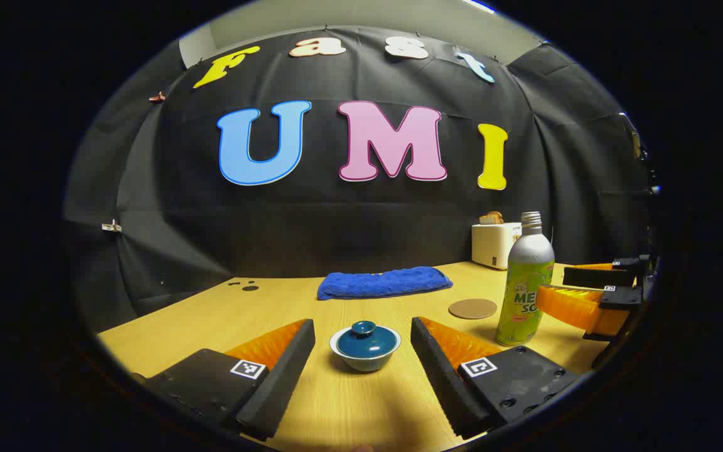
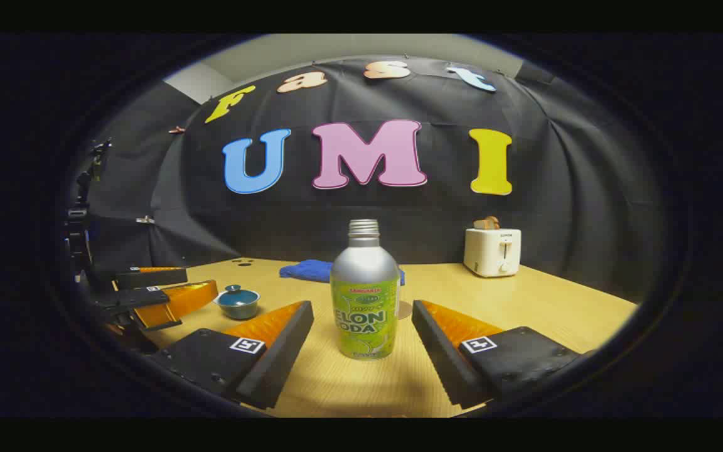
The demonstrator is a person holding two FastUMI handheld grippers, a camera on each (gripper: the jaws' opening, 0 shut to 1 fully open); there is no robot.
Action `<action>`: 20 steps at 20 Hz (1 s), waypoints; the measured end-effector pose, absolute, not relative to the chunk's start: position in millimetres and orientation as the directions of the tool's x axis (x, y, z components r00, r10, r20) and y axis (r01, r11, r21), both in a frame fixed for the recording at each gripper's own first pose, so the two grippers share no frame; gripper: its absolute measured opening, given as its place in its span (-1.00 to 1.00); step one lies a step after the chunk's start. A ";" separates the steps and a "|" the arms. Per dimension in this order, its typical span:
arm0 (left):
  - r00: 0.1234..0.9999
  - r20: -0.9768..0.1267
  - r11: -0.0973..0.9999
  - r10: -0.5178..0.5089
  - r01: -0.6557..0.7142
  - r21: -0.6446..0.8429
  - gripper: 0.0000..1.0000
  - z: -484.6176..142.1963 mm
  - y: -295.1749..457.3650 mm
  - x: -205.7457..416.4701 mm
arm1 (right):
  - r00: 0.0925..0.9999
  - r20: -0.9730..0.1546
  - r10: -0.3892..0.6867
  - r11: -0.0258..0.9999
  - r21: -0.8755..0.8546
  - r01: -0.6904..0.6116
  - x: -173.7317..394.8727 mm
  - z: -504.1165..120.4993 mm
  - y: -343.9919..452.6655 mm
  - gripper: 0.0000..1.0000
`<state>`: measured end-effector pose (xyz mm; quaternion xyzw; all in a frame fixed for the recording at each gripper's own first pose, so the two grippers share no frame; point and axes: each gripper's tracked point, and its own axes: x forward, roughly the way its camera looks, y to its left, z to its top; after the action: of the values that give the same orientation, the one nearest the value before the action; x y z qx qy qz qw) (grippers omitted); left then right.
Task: Open the teacup lid with one hand, grasp the water bottle and pour water into the teacup with the other hand; after pouring, place the water bottle on the coaster and then close the teacup lid.
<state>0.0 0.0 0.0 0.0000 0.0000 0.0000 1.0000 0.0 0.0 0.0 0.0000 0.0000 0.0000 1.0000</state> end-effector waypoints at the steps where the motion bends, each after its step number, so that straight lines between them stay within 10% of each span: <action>1: 1.000 0.000 1.000 0.001 -0.001 -0.012 0.94 0.1 1.3 1.3 | 1.000 0.001 -0.007 1.000 -0.001 0.007 -0.1 0.8 0.6 0.96; 20: 0.993 -0.105 0.995 -0.056 0.064 0.073 0.95 -16.5 -4.3 53.2 | 1.000 0.001 -0.022 1.000 -0.002 0.022 1.6 2.4 -2.8 0.96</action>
<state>53.2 -4.3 -16.5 0.0382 0.0516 -0.0303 0.9975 1.6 -2.8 2.4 -0.0010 -0.0004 -0.0109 0.9999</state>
